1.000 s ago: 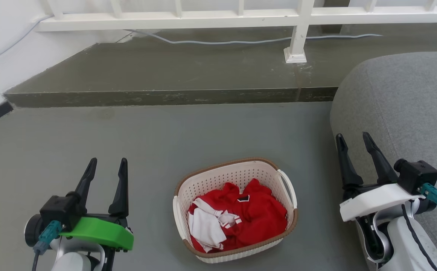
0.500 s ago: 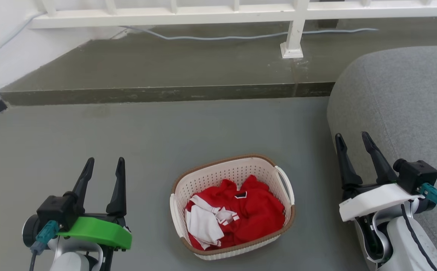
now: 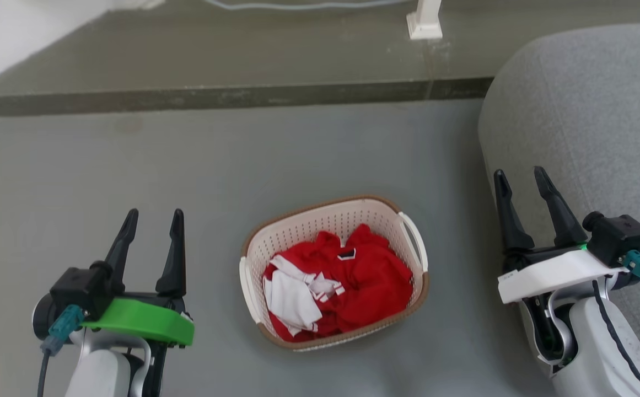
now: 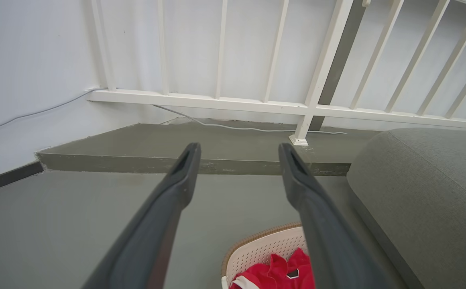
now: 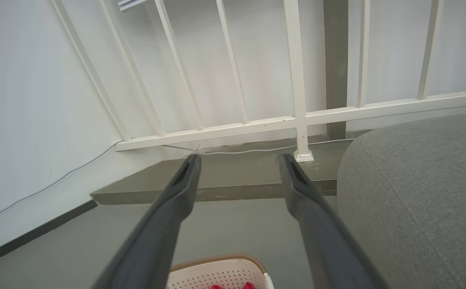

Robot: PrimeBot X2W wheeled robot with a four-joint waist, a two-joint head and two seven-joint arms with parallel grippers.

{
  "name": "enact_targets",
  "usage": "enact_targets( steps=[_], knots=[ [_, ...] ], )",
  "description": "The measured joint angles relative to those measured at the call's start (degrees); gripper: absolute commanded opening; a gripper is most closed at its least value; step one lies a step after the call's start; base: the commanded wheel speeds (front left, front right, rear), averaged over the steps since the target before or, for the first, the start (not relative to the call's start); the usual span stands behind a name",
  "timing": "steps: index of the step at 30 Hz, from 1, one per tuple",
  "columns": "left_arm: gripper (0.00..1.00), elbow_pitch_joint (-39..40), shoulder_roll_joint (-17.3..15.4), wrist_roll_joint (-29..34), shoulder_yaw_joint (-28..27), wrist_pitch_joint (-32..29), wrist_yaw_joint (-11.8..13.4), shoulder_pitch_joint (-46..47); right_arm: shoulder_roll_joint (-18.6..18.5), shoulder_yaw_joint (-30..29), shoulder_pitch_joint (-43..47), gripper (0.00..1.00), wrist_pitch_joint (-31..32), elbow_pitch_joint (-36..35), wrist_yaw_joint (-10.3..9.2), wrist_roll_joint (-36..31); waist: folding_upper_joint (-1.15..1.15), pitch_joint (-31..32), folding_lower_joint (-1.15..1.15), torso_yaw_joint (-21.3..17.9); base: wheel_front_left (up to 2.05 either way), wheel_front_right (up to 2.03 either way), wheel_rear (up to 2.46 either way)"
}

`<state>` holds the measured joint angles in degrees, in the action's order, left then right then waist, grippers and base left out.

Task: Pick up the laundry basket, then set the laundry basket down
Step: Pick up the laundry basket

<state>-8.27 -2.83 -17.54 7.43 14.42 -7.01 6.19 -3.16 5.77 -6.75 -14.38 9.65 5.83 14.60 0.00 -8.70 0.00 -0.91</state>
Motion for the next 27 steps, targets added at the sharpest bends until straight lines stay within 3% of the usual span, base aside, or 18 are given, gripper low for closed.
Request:
enact_targets(
  steps=[9,27],
  knots=[
    [1.00,-1.43,0.05,-0.44,0.07,0.00,-0.03,3.98,0.13,-0.04,-2.30,1.00,-0.05,-1.05,0.14,-0.03,0.00,-5.44,0.00,-0.33,0.00,0.00,0.00],
    [1.00,-14.75,-0.18,-5.11,1.38,-0.01,-0.05,14.45,0.13,0.69,-9.66,1.00,-0.05,-3.11,0.22,-1.04,0.00,-19.87,0.01,-1.27,0.00,0.00,0.00]
  ],
)
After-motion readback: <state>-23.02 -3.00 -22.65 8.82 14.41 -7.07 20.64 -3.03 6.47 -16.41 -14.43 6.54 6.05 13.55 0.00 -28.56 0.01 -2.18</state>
